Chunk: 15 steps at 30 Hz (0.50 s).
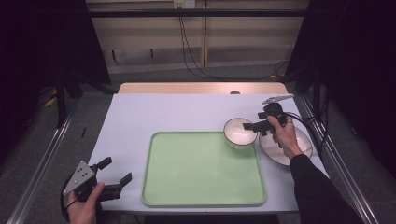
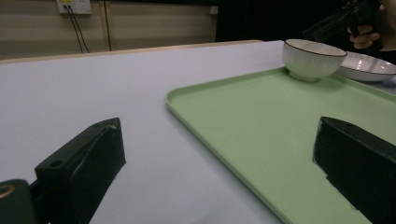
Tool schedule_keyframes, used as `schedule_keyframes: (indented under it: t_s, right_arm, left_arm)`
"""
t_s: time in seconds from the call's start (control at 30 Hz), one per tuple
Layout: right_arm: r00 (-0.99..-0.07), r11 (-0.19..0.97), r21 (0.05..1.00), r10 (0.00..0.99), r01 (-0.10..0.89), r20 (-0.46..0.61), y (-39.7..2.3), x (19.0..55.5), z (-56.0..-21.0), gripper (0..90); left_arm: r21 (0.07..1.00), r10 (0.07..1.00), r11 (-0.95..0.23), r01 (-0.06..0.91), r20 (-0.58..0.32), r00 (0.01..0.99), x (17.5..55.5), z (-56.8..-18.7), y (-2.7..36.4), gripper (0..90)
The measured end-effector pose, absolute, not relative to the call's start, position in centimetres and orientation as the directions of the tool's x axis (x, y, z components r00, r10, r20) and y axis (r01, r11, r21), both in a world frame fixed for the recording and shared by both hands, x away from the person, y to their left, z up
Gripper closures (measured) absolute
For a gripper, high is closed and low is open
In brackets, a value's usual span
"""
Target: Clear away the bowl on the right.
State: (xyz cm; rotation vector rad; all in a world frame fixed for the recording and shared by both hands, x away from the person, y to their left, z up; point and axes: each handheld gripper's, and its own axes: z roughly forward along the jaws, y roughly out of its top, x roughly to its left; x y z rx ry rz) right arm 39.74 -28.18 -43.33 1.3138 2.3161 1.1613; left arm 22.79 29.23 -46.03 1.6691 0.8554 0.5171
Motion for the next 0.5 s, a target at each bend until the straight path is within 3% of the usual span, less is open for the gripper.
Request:
schedule_keyframes:
  t_s: [0.2, 0.5]
  right_arm:
    - [-0.566, 0.313, 0.743, 0.817, 0.591, 0.107, -28.6, 38.9, -42.9, 2.8]
    - [-0.559, 0.294, 0.771, 0.824, 0.565, 0.096, -30.4, 37.0, -42.3, 2.6]
  left_arm:
    - [0.957, 0.76, -0.102, 0.271, -0.101, 0.642, 22.8, -46.0, 29.2, 2.1]
    - [0.957, 0.761, -0.102, 0.272, -0.101, 0.641, 22.9, -46.1, 29.2, 2.1]
